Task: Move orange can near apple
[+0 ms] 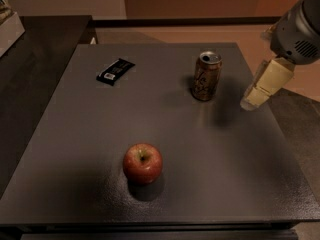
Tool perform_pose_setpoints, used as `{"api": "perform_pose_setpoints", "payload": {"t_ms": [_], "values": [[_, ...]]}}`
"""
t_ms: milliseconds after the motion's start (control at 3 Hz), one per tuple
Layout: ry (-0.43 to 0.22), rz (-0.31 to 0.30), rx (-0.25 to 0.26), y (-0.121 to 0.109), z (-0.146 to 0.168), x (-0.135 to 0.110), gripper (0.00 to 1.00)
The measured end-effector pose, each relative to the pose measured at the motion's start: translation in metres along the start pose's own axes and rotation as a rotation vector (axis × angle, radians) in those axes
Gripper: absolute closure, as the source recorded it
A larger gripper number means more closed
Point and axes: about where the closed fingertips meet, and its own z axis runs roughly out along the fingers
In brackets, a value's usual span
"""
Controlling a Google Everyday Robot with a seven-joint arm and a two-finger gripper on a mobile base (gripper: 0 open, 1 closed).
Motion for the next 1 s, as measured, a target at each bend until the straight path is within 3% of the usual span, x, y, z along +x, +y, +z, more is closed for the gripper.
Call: {"api": "perform_pose_setpoints", "payload": {"t_ms": [1000], "values": [[-0.215, 0.198, 0.011, -0.032, 0.073, -0.033, 0.0]]}}
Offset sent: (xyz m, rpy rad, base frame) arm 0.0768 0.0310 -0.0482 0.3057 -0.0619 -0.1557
